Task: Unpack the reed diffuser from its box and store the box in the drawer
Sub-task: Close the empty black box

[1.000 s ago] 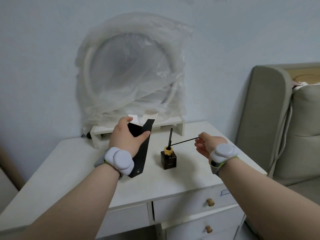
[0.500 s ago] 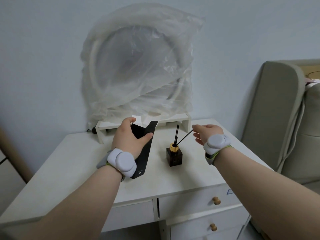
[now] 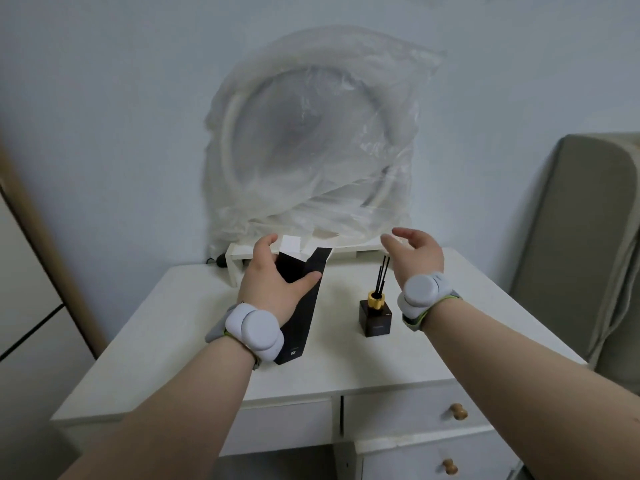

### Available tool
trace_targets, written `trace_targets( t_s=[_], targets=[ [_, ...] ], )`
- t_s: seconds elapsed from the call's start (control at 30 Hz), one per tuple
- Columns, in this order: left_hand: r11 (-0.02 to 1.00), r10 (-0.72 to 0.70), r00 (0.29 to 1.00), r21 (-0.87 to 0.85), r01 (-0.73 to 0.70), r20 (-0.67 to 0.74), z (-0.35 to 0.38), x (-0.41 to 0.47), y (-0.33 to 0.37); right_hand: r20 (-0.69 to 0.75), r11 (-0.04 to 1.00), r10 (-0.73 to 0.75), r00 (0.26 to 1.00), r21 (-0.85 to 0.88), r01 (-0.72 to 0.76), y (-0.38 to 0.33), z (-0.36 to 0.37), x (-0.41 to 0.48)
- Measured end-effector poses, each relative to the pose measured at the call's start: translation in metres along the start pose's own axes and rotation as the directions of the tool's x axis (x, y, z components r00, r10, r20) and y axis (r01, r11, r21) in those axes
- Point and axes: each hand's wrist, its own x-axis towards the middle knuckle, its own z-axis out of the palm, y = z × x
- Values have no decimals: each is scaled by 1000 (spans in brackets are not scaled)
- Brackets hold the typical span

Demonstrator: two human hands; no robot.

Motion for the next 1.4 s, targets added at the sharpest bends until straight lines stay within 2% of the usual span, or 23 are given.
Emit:
trace_targets(
  t_s=[0.1,0.27,0.37,0.53,0.8,0.97,1.07,1.3,1.4],
  targets=[
    [999,-11,1000,-46,11,12,-5,-4,3,112,992,-54,992,119,41,-6,11,-22],
    [994,-1,1000,-108,3,14,-18,-15,9,397,949,0,918,289,-124,-12,33,-62],
    [991,5,1000,-134,-2,23,-24,-21,13,452,893,88,888,360,-272,-14,41,-75],
    [992,55,998,-117,-53,16,-40,-39,20,551,807,115,826,434,-401,-22,45,-98],
    [990,111,994,-85,-110,7,-57,-65,28,580,796,190,792,381,-470,-28,49,-115],
    [984,178,983,-16,-178,44,-63,-74,30,591,755,153,792,448,-479,-31,44,-122],
    [981,192,980,28,-194,60,-65,-77,29,601,737,70,796,507,-447,-33,38,-126],
    [985,174,984,6,-174,27,-74,-80,33,493,818,-170,853,554,-156,-34,28,-135],
    [986,169,985,-9,-169,21,-75,-80,34,491,822,-166,855,548,-155,-35,24,-138]
  ],
)
